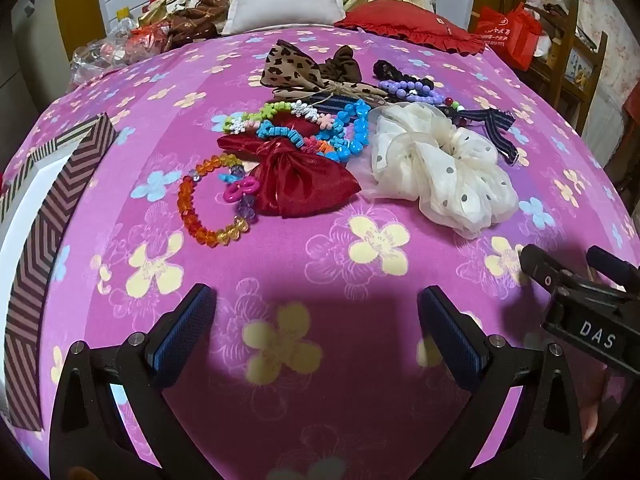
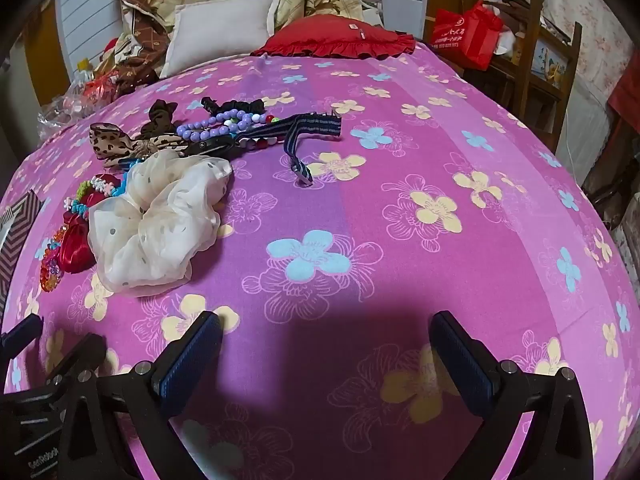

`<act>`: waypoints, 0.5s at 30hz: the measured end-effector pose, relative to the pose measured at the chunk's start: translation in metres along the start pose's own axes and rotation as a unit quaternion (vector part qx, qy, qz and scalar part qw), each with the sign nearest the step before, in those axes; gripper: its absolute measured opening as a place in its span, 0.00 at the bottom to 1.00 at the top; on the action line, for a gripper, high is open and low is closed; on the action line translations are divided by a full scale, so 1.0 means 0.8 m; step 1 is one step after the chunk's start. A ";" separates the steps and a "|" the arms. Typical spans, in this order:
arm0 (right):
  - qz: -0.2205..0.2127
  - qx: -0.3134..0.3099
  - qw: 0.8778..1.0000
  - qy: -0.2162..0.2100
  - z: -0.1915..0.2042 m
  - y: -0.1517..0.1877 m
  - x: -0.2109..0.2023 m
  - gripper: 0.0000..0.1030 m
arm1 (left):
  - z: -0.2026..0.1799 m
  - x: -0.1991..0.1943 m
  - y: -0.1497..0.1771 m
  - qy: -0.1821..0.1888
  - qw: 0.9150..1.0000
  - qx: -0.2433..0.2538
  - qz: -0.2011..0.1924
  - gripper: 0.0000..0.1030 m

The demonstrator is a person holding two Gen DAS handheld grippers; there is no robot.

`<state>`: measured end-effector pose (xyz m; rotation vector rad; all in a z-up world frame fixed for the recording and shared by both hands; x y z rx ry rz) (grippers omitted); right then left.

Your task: Organize jewelry

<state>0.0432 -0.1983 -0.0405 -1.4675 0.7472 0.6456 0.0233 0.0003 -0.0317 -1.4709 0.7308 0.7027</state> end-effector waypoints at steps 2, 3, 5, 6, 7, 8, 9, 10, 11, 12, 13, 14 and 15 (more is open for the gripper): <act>-0.002 0.000 1.000 0.000 0.000 0.000 0.000 1.00 | -0.001 -0.003 0.004 0.002 1.000 0.003 0.001 1.00; -0.002 0.000 1.000 0.000 0.000 0.000 0.000 1.00 | -0.001 -0.006 0.007 0.004 1.000 0.005 0.002 1.00; -0.001 0.001 1.000 -0.001 0.000 0.000 0.000 1.00 | 0.000 0.001 0.002 0.003 0.999 0.007 0.036 1.00; -0.001 0.000 1.000 -0.002 0.000 0.000 0.000 1.00 | 0.005 0.003 0.002 0.008 0.999 0.002 0.052 0.96; -0.001 0.000 1.000 -0.003 -0.001 0.000 0.000 1.00 | 0.011 -0.003 0.002 0.013 0.998 -0.004 0.056 0.93; -0.001 0.000 1.000 -0.003 -0.001 0.000 -0.001 1.00 | 0.019 -0.010 0.000 0.017 0.998 -0.013 0.055 0.90; -0.001 0.000 1.000 -0.002 0.000 -0.001 -0.001 1.00 | 0.033 -0.020 0.003 0.021 0.999 -0.020 0.043 0.90; -0.001 0.001 1.000 -0.003 0.000 -0.001 -0.001 1.00 | 0.039 -0.032 0.004 0.012 0.999 -0.024 0.031 0.90; -0.001 0.000 1.000 -0.002 0.001 -0.002 -0.001 1.00 | 0.052 -0.047 0.004 0.003 0.999 -0.029 0.017 0.90; 0.000 0.000 1.000 -0.002 0.001 -0.003 -0.002 1.00 | 0.056 -0.063 0.011 -0.003 1.000 -0.029 0.003 0.90; 0.002 -0.001 1.000 -0.003 0.001 -0.003 -0.002 1.00 | 0.065 -0.076 0.013 -0.007 0.999 -0.032 -0.006 0.90; 0.008 -0.002 1.000 -0.004 0.001 -0.004 -0.004 1.00 | 0.077 -0.091 0.016 -0.013 0.999 -0.036 -0.016 0.90; 0.014 -0.002 1.000 -0.003 0.002 -0.003 -0.008 0.92 | 0.085 -0.100 0.018 -0.018 0.999 -0.041 -0.022 0.90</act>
Point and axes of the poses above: each gripper's, at about its wrist camera, not at the fingertips, and x roughly the way its jaws point, z to its left, y to its underside, the point moved 4 cm from there along x, roughly the way its jaws point, and after that the axes turned 2 degrees about y, right-handed, at the moved point
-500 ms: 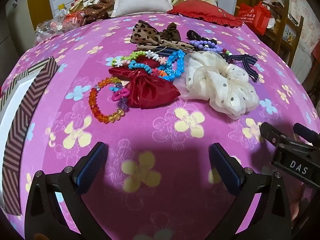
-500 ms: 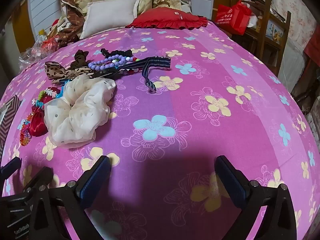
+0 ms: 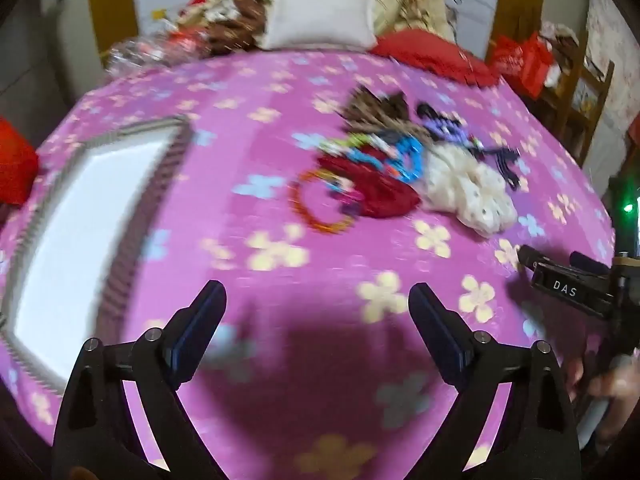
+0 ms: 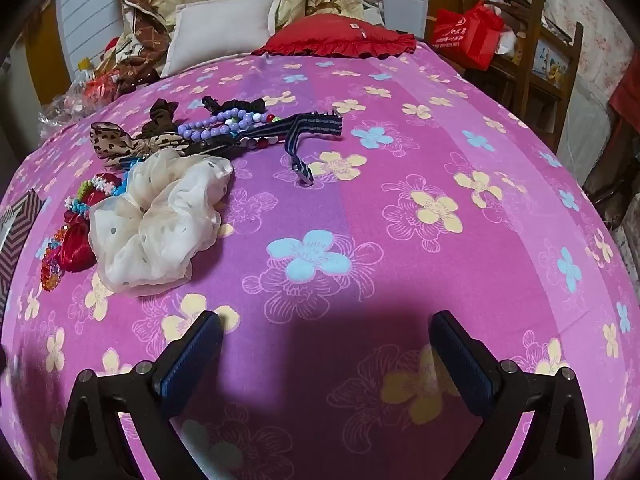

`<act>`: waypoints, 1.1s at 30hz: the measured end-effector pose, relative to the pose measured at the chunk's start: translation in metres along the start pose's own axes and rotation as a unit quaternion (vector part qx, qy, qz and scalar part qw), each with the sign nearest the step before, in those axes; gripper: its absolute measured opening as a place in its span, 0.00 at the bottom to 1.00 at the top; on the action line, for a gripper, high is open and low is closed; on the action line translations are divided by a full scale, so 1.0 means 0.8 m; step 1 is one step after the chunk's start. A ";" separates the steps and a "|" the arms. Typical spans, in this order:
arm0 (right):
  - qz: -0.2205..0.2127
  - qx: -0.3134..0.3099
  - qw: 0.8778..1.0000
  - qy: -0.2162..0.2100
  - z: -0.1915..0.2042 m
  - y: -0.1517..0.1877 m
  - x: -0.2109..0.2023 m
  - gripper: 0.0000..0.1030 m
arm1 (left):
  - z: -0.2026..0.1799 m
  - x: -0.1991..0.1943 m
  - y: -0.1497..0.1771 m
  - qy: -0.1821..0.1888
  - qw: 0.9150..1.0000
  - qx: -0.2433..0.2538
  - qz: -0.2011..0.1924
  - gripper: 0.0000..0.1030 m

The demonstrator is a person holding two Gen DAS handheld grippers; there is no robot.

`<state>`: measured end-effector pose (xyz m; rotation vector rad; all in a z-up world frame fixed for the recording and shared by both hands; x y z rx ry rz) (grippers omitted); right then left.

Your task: Organize jewelry

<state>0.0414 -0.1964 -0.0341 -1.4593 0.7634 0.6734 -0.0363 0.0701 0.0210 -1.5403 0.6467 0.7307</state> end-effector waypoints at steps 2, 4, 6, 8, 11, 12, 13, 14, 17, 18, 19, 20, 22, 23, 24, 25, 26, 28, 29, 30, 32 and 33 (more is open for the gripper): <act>-0.004 0.012 1.000 0.000 0.006 0.007 -0.015 0.70 | 0.020 -0.018 0.002 -0.010 1.000 -0.011 -0.011 0.90; -0.005 0.037 0.999 -0.035 0.015 0.017 -0.035 0.68 | 0.036 -0.032 0.006 -0.013 1.000 -0.018 -0.018 0.90; -0.015 0.059 0.995 -0.075 0.025 0.027 -0.054 0.68 | 0.047 -0.040 0.011 -0.013 1.000 -0.016 -0.018 0.90; -0.011 0.079 0.989 -0.122 0.038 0.032 -0.070 0.68 | 0.054 -0.048 0.016 -0.011 1.000 -0.016 -0.021 0.90; 0.001 0.103 0.978 -0.180 0.062 0.041 -0.089 0.68 | 0.060 -0.055 0.022 -0.011 1.000 -0.011 -0.023 0.90; 0.005 0.102 0.977 -0.185 0.069 0.043 -0.092 0.68 | 0.061 -0.056 0.023 -0.012 1.000 -0.008 -0.023 0.90; 0.011 0.096 0.978 -0.184 0.078 0.046 -0.094 0.68 | 0.063 -0.059 0.026 -0.013 1.000 -0.007 -0.024 0.90; 0.015 0.082 0.981 -0.175 0.088 0.047 -0.096 0.68 | 0.064 -0.062 0.027 -0.013 1.000 -0.007 -0.026 0.90; -0.003 0.041 0.993 -0.112 0.101 0.054 -0.100 0.68 | 0.071 -0.068 0.028 -0.018 0.999 -0.004 -0.028 0.90; -0.016 0.029 0.996 -0.087 0.105 0.056 -0.104 0.68 | 0.072 -0.069 0.029 -0.020 0.999 -0.003 -0.028 0.90; -0.025 0.021 0.997 -0.074 0.105 0.057 -0.105 0.68 | 0.074 -0.069 0.029 -0.022 0.999 -0.003 -0.027 0.90; -0.034 0.012 0.998 -0.060 0.106 0.059 -0.108 0.68 | 0.075 -0.070 0.029 -0.022 0.999 -0.003 -0.027 0.90; -0.043 -0.002 0.998 -0.047 0.105 0.058 -0.111 0.68 | 0.076 -0.070 0.028 -0.023 0.999 -0.004 -0.026 0.90; -0.046 -0.010 0.998 -0.042 0.105 0.059 -0.114 0.68 | 0.077 -0.069 0.028 -0.023 0.999 -0.005 -0.026 0.90; -0.048 -0.015 0.998 -0.042 0.105 0.058 -0.114 0.68 | 0.078 -0.068 0.028 -0.022 0.999 -0.005 -0.025 0.90; -0.050 -0.019 0.998 -0.042 0.105 0.057 -0.114 0.68 | 0.078 -0.067 0.028 -0.022 0.999 -0.005 -0.023 0.90; -0.049 -0.023 0.998 -0.042 0.105 0.059 -0.114 0.68 | 0.077 -0.065 0.029 -0.021 1.000 -0.005 -0.020 0.90; -0.046 -0.028 0.998 -0.043 0.104 0.059 -0.110 0.68 | 0.074 -0.062 0.032 -0.021 1.000 -0.002 -0.014 0.90; -0.046 -0.030 0.998 -0.043 0.107 0.062 -0.109 0.68 | 0.073 -0.061 0.033 -0.022 1.000 0.000 -0.013 0.90; -0.044 -0.033 0.998 -0.043 0.109 0.063 -0.108 0.68 | 0.071 -0.060 0.034 -0.023 1.000 0.003 -0.012 0.90; -0.040 -0.036 0.998 -0.042 0.110 0.065 -0.106 0.68 | 0.066 -0.059 0.035 -0.023 1.000 0.009 -0.011 0.90; -0.040 -0.036 0.998 -0.043 0.110 0.066 -0.105 0.68 | 0.064 -0.058 0.035 -0.023 1.000 0.011 -0.010 0.90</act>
Point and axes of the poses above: each gripper's, at about its wrist camera, not at the fingertips, and x roughly the way its jaws point, z to its left, y to its underside, the point moved 4 cm from there along x, roughly the way its jaws point, and after that the axes turned 2 degrees about y, right-handed, at the moved point
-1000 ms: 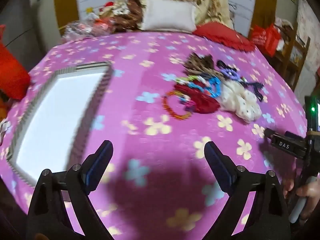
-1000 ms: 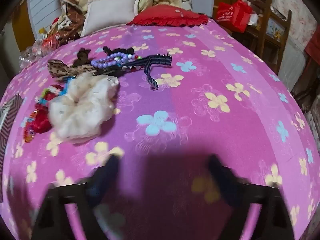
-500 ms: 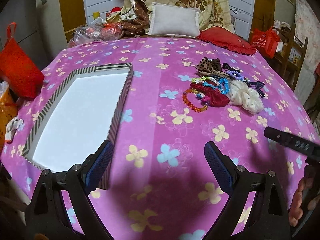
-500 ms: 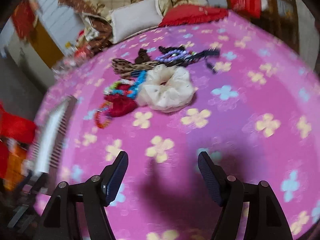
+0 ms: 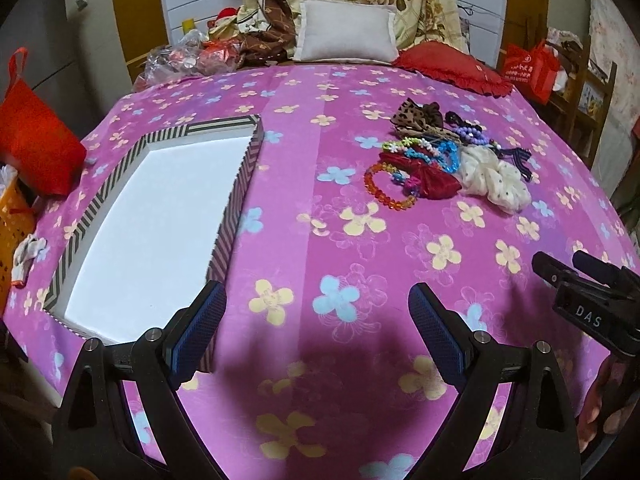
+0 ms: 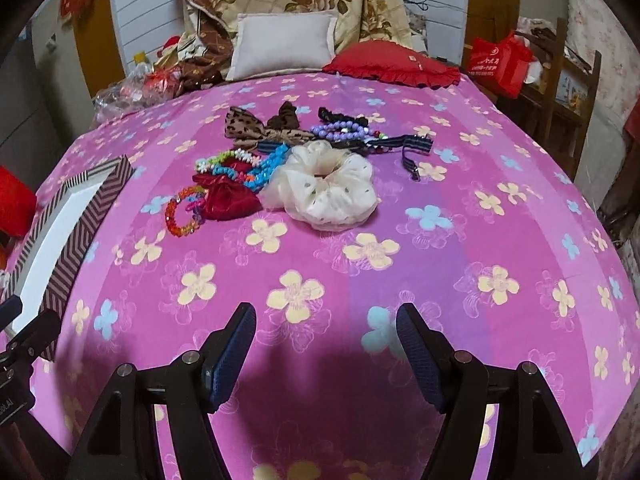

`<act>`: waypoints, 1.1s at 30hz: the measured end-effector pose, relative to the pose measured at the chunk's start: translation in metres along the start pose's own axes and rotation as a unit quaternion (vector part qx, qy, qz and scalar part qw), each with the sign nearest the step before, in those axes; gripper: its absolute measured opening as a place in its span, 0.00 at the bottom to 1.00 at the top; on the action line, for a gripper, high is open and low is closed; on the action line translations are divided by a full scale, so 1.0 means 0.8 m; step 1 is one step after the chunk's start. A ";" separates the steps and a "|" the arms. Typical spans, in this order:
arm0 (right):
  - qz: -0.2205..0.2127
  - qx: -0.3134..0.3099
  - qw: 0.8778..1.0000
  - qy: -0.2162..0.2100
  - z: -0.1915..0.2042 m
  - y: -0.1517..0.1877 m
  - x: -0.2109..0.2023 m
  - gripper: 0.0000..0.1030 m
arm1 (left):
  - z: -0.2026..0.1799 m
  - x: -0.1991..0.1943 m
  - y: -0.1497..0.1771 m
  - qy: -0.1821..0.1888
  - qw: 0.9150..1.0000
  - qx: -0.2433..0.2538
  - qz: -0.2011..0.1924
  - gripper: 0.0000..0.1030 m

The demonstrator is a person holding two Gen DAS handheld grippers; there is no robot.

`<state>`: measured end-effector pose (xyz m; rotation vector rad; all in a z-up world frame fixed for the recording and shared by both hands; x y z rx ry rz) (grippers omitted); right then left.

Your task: Organize jewelry

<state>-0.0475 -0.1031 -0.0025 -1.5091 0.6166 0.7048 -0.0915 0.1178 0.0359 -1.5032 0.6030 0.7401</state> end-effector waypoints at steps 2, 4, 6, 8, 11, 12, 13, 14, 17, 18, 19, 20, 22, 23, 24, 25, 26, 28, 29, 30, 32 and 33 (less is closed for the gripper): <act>-0.001 0.001 1.000 0.001 -0.002 0.001 0.000 0.68 | -0.005 0.001 0.001 0.001 1.000 0.006 0.003 0.90; -0.001 0.005 1.000 0.003 -0.005 0.001 0.001 0.68 | -0.010 0.002 0.002 0.003 1.000 0.014 0.005 0.90; 0.000 0.008 1.000 0.004 -0.008 0.001 0.001 0.68 | -0.013 0.003 0.003 0.004 1.000 0.018 0.007 0.90; 0.002 0.011 1.000 0.002 -0.010 0.002 0.002 0.68 | -0.015 0.004 0.004 0.006 1.000 0.018 0.009 0.90; 0.003 0.013 1.000 0.000 -0.011 0.002 0.002 0.68 | -0.016 0.006 0.004 0.005 1.000 0.017 0.013 0.90; 0.004 0.013 1.000 0.000 -0.011 0.002 0.002 0.68 | -0.017 0.007 0.005 0.006 1.000 0.016 0.015 0.90; 0.004 0.012 1.000 0.000 -0.011 0.003 0.002 0.68 | -0.017 0.008 0.005 0.006 1.000 0.016 0.017 0.90; 0.004 0.011 1.000 -0.001 -0.011 0.003 0.001 0.68 | -0.016 0.008 0.005 0.007 1.000 0.016 0.019 0.90; 0.006 0.008 1.000 -0.005 -0.008 0.004 0.001 0.68 | -0.017 0.010 0.007 0.008 1.000 0.017 0.022 0.90; 0.006 0.008 1.000 -0.005 -0.008 0.004 0.002 0.68 | -0.018 0.011 0.007 0.007 1.000 0.017 0.023 0.90; 0.007 0.008 1.000 -0.005 -0.008 0.005 0.002 0.68 | -0.018 0.011 0.008 0.008 1.000 0.018 0.024 0.90; 0.008 0.009 1.000 -0.004 -0.008 0.005 0.003 0.68 | -0.018 0.011 0.008 0.008 0.999 0.018 0.025 0.90; 0.011 0.010 1.000 -0.004 -0.010 0.004 0.005 0.68 | -0.018 0.013 0.008 0.008 0.999 0.017 0.027 0.90; 0.011 0.012 1.000 -0.004 -0.011 0.004 0.005 0.68 | -0.018 0.014 0.009 0.007 0.999 0.017 0.029 0.90; 0.011 0.013 1.000 -0.004 -0.012 0.003 0.006 0.68 | -0.017 0.015 0.009 0.006 0.999 0.016 0.030 0.90; 0.011 0.014 1.000 -0.003 -0.012 0.003 0.006 0.68 | -0.016 0.017 0.009 0.006 0.999 0.016 0.032 0.90; 0.011 0.015 1.000 -0.002 -0.013 0.003 0.007 0.68 | -0.016 0.018 0.009 0.006 0.999 0.015 0.034 0.90; 0.012 0.015 1.000 -0.001 -0.015 0.002 0.009 0.68 | -0.013 0.022 0.009 0.006 0.999 0.012 0.037 0.90; 0.012 0.015 1.000 -0.001 -0.016 0.001 0.009 0.68 | -0.011 0.024 0.008 0.005 0.999 0.010 0.039 0.90; 0.012 0.015 1.000 -0.001 -0.017 0.001 0.010 0.68 | -0.009 0.026 0.007 0.005 0.999 0.008 0.041 0.90; 0.012 0.015 1.000 -0.003 -0.019 -0.001 0.012 0.68 | -0.004 0.030 0.006 0.004 0.999 0.004 0.046 0.90; 0.012 0.014 1.000 -0.004 -0.020 -0.002 0.013 0.68 | -0.002 0.033 0.004 0.002 0.999 0.003 0.048 0.90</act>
Point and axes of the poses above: each gripper's, at about its wrist camera, not at the fingertips, and x roughly the way its jaws point, z to its left, y to its underside, the point moved 4 cm from there along x, roughly the way its jaws point, and after that the axes turned 2 degrees about y, right-handed, at the moved point
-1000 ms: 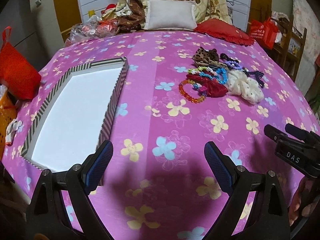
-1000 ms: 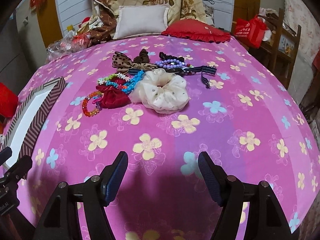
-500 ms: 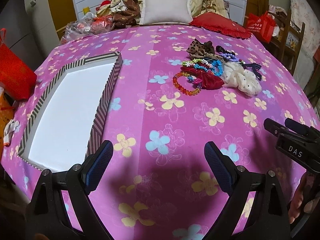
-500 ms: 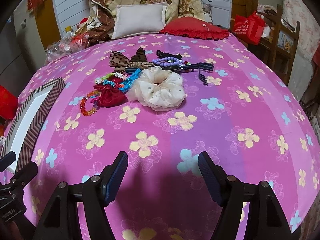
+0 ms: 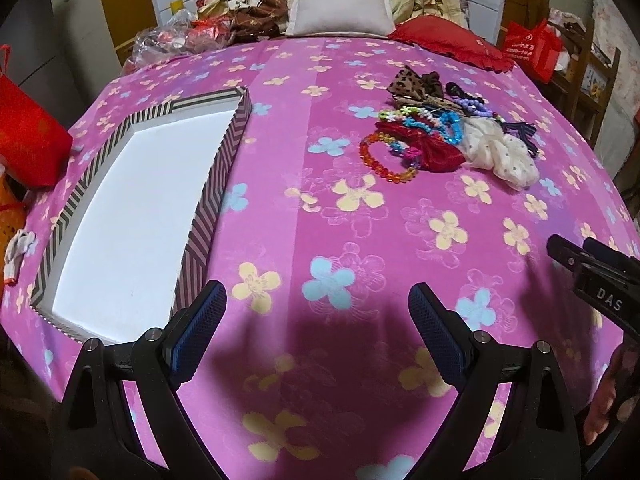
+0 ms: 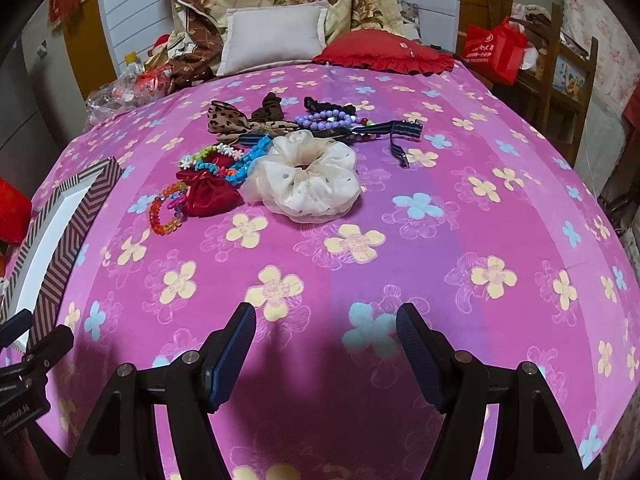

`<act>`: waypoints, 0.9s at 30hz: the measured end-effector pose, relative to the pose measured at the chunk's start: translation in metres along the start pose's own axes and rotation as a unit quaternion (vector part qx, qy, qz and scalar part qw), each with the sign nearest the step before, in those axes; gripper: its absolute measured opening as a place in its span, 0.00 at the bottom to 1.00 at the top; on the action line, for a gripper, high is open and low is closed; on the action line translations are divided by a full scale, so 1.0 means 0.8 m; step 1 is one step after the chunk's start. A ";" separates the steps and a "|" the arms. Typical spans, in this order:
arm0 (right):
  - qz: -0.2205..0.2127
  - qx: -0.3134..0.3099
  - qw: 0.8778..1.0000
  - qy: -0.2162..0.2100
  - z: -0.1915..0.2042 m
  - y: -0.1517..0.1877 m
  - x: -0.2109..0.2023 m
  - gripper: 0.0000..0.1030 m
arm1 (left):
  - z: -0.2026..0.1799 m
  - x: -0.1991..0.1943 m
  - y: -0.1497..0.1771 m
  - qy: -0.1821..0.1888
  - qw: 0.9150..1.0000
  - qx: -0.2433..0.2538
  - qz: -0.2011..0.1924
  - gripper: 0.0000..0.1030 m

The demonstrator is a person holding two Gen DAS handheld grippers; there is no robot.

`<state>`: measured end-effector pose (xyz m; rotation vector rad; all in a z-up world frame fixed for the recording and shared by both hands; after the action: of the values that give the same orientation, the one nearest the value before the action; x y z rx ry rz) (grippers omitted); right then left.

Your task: Organize jewelry

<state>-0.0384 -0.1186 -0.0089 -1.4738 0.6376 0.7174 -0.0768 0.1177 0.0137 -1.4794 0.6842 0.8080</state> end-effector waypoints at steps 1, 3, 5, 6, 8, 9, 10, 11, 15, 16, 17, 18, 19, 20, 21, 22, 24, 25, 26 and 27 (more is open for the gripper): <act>0.000 -0.002 1.000 -0.001 0.000 -0.002 0.001 0.68 | 0.003 0.003 -0.002 -0.001 1.000 -0.001 0.003 0.90; 0.001 -0.007 1.000 -0.005 0.000 -0.007 0.003 0.68 | 0.007 0.007 -0.005 0.000 1.000 -0.002 0.006 0.90; 0.001 -0.011 1.000 -0.014 0.002 -0.015 0.005 0.68 | 0.011 0.010 -0.012 0.005 1.000 -0.001 0.008 0.90; -0.001 -0.011 1.000 -0.017 0.002 -0.019 0.006 0.68 | 0.013 0.011 -0.017 0.011 1.000 0.001 0.009 0.90; -0.006 -0.012 1.000 -0.021 0.002 -0.030 0.006 0.68 | 0.015 0.013 -0.029 0.029 1.000 0.003 0.009 0.86; -0.008 -0.012 1.000 -0.024 0.001 -0.036 0.007 0.68 | 0.016 0.015 -0.036 0.038 0.999 0.003 0.012 0.83; -0.009 -0.010 0.999 -0.029 0.001 -0.040 0.008 0.68 | 0.017 0.019 -0.045 0.049 0.999 0.002 0.016 0.82; -0.008 -0.008 0.999 -0.036 0.001 -0.044 0.010 0.68 | 0.018 0.021 -0.051 0.057 0.998 -0.001 0.018 0.80; -0.002 0.008 0.998 -0.065 -0.004 -0.055 0.017 0.68 | 0.010 0.041 -0.079 0.088 0.996 0.000 0.031 0.70; 0.000 0.010 0.998 -0.069 -0.005 -0.056 0.019 0.68 | 0.007 0.050 -0.086 0.096 0.995 0.002 0.036 0.70; 0.001 0.011 0.997 -0.071 -0.006 -0.058 0.022 0.68 | 0.004 0.057 -0.091 0.099 0.994 0.003 0.039 0.70; 0.002 0.010 0.997 -0.070 -0.007 -0.059 0.024 0.68 | 0.002 0.066 -0.097 0.099 0.994 0.003 0.043 0.70; 0.003 0.010 0.998 -0.069 -0.008 -0.059 0.027 0.68 | 0.001 0.075 -0.101 0.099 0.994 0.003 0.047 0.70; 0.004 0.010 0.998 -0.069 -0.009 -0.059 0.030 0.68 | -0.001 0.085 -0.106 0.104 0.993 0.001 0.053 0.69; 0.006 0.012 0.997 -0.070 -0.010 -0.059 0.032 0.68 | -0.003 0.099 -0.112 0.114 0.991 -0.003 0.063 0.65; 0.009 0.014 0.997 -0.070 -0.012 -0.057 0.035 0.68 | -0.004 0.108 -0.115 0.122 0.990 -0.008 0.072 0.61; 0.013 0.017 0.997 -0.071 -0.014 -0.055 0.040 0.68 | -0.006 0.125 -0.120 0.134 0.987 -0.017 0.088 0.55; 0.015 0.017 0.997 -0.072 -0.015 -0.054 0.041 0.68 | -0.006 0.131 -0.122 0.139 0.986 -0.023 0.092 0.55; 0.015 0.016 0.997 -0.072 -0.016 -0.054 0.043 0.68 | -0.007 0.135 -0.124 0.145 0.985 -0.028 0.091 0.55; 0.015 0.015 0.997 -0.072 -0.016 -0.054 0.043 0.68 | -0.009 0.138 -0.127 0.150 0.984 -0.029 0.089 0.55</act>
<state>0.0178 -0.1290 -0.0072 -1.3751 0.5591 0.8256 0.0700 0.1233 -0.0170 -1.6275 1.0391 0.7519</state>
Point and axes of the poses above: each gripper's, at about its wrist camera, not at the fingertips, and x roughly the way its jaws point, z to its left, y to its underside, the point moved 4 cm from there along x, roughly the way its jaws point, and after that the axes turned 2 degrees about y, right-handed, at the moved point
